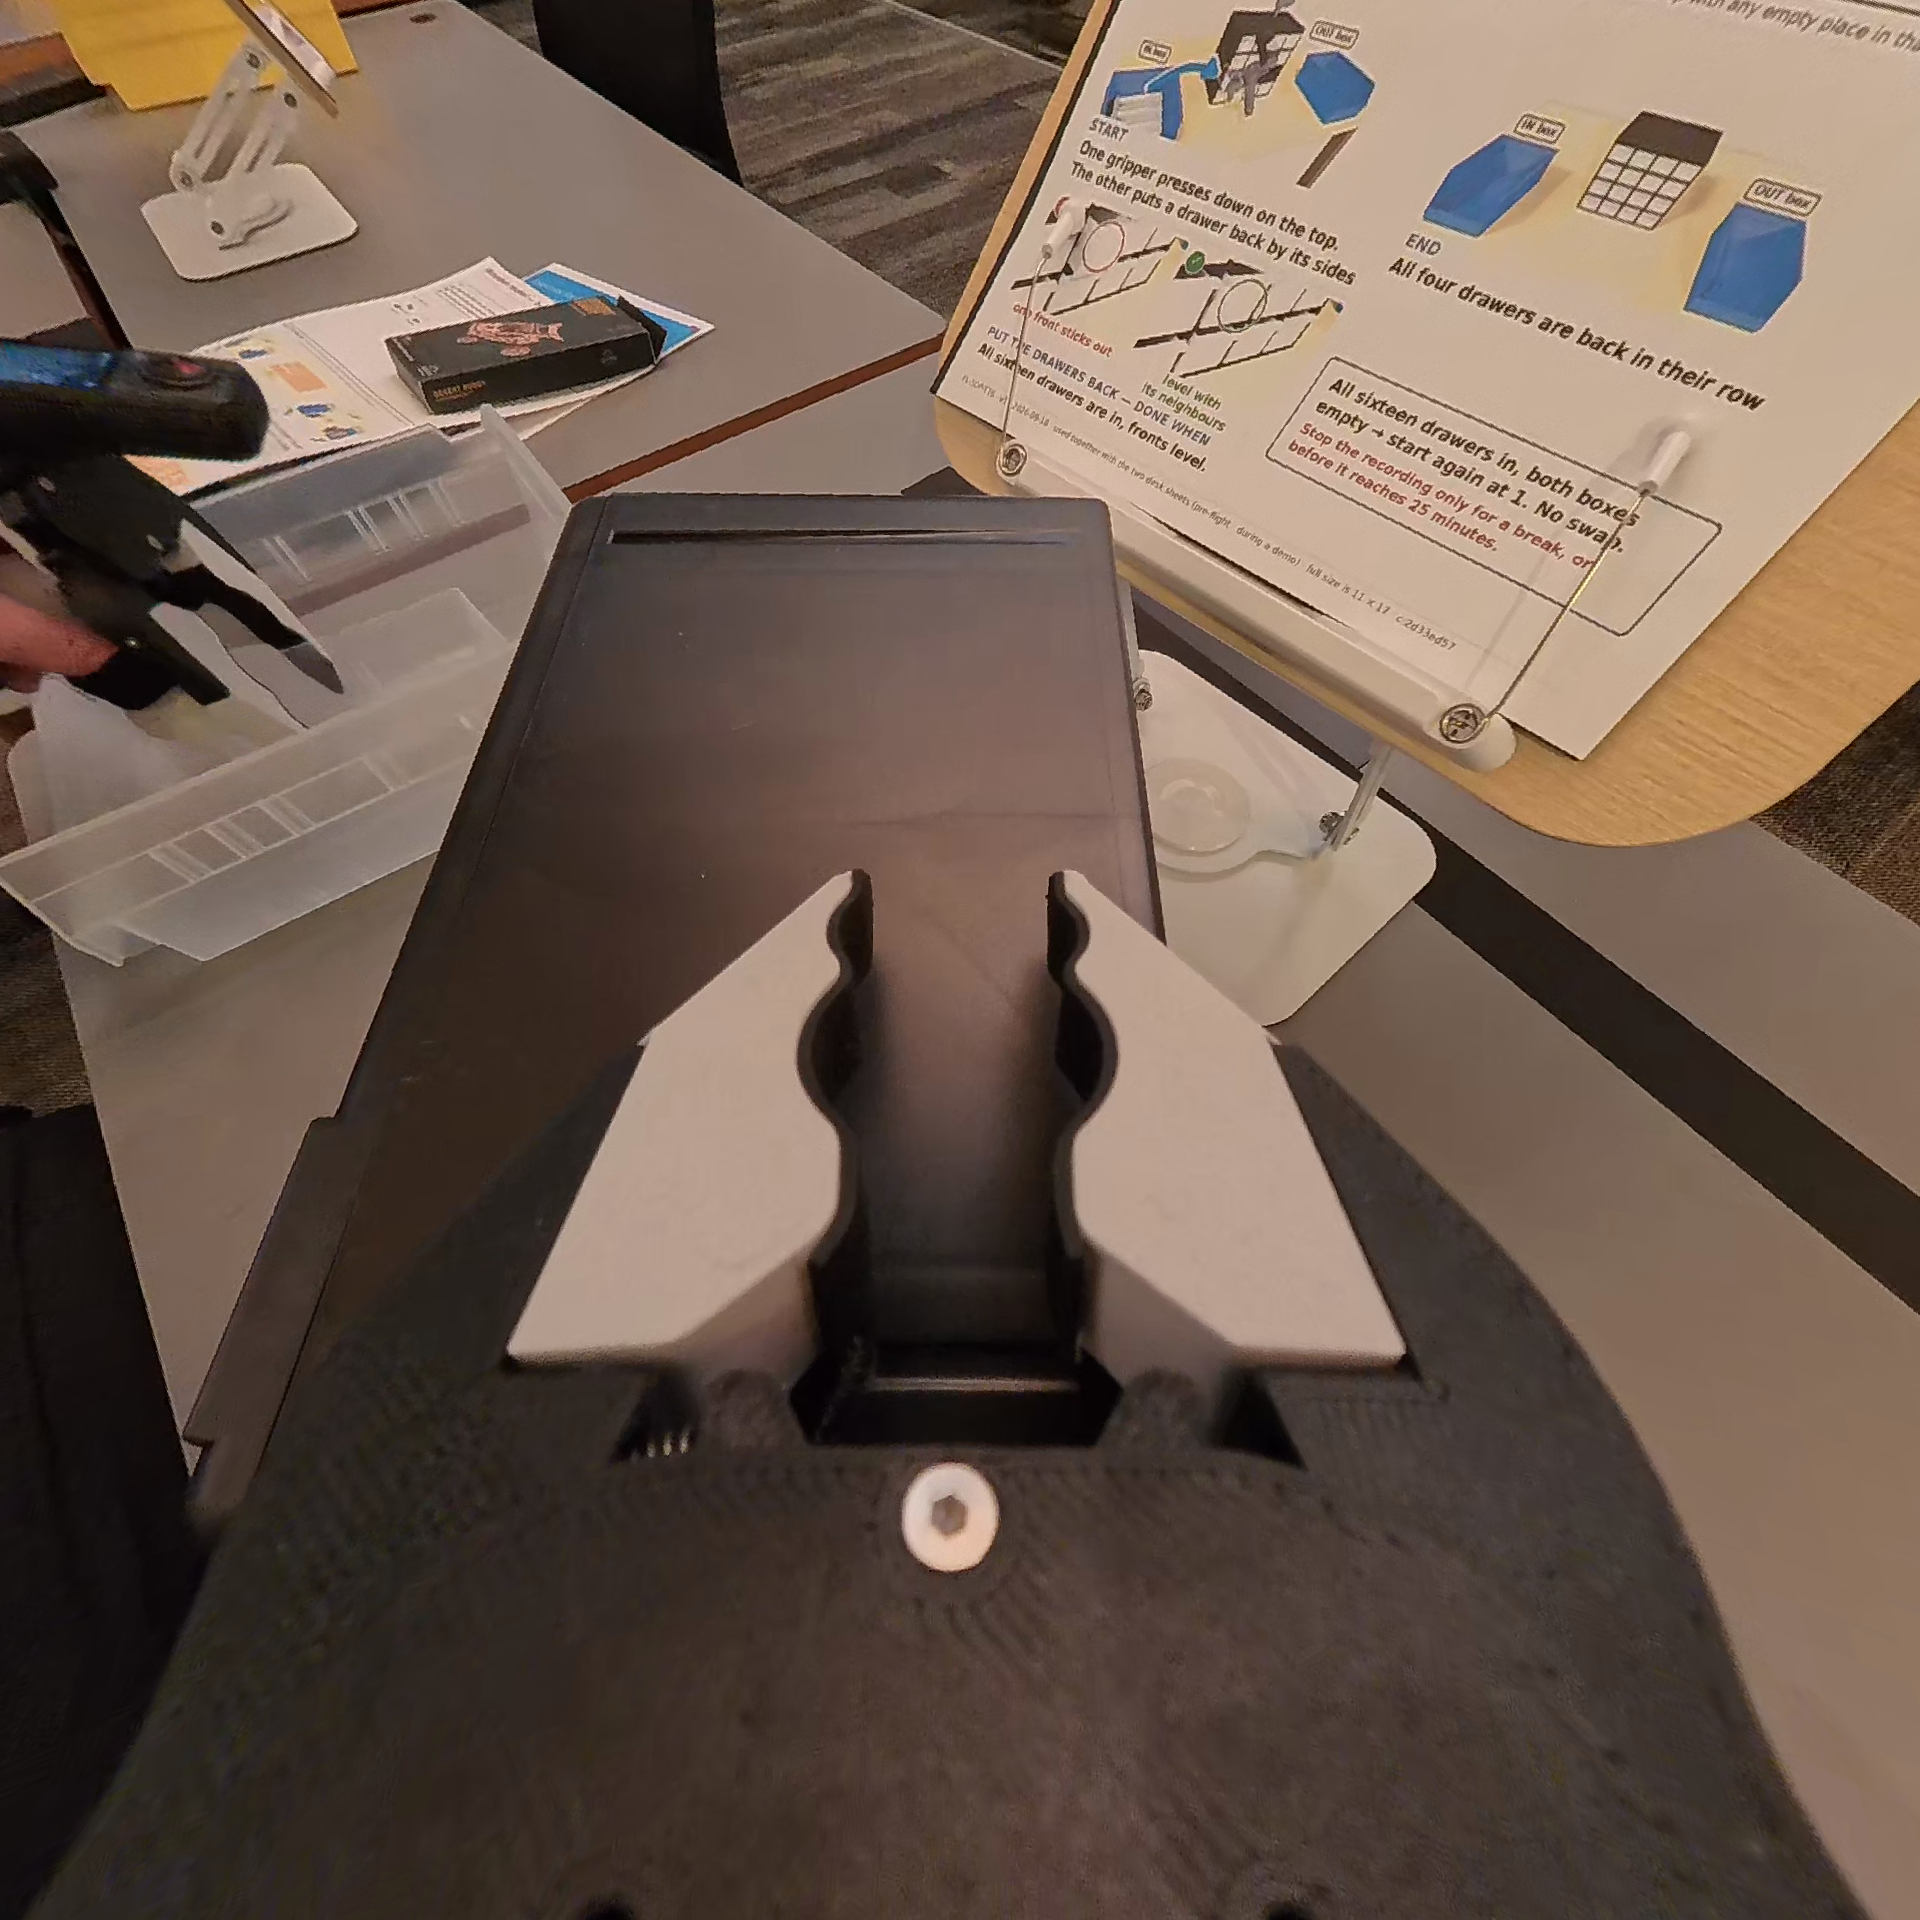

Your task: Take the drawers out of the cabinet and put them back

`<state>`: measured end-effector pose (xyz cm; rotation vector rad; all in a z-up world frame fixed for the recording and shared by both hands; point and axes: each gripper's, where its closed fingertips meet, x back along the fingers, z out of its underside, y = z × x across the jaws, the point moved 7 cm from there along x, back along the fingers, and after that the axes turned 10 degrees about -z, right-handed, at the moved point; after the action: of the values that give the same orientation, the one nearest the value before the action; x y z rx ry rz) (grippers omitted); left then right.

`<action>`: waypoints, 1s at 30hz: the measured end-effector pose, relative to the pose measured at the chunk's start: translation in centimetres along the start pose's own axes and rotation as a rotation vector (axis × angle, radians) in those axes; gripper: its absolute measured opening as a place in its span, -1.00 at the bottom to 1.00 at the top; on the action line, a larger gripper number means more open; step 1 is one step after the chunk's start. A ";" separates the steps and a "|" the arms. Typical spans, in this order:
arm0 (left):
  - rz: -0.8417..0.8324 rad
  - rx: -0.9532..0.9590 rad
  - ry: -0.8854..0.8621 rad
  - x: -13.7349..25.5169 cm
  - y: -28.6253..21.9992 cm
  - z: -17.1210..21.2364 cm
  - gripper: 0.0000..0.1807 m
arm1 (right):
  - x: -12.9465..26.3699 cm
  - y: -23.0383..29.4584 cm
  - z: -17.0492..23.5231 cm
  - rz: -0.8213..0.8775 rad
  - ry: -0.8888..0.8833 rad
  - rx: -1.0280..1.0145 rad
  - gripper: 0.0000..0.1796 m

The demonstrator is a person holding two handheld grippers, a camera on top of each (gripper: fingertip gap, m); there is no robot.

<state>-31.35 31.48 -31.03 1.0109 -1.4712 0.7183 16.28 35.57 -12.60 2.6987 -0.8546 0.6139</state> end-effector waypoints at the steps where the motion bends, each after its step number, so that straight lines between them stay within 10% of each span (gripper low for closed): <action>1: -0.006 -0.011 -0.011 0.5 0.0 0.0 -0.20 | 0.0 0.0 0.0 -0.001 0.001 0.000 -0.63; 14: 0.035 -0.368 -0.255 15.1 -9.0 -2.6 -0.23 | 0.0 0.0 0.0 -0.001 0.005 0.000 -0.63; 30: 0.163 -0.659 -0.083 16.2 -20.5 -11.5 -0.25 | 0.0 -0.1 0.0 -0.006 0.005 0.003 -0.64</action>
<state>-7.48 29.41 -15.52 0.4214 -1.7132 0.2615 16.33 35.64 -12.60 2.7007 -0.8448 0.6204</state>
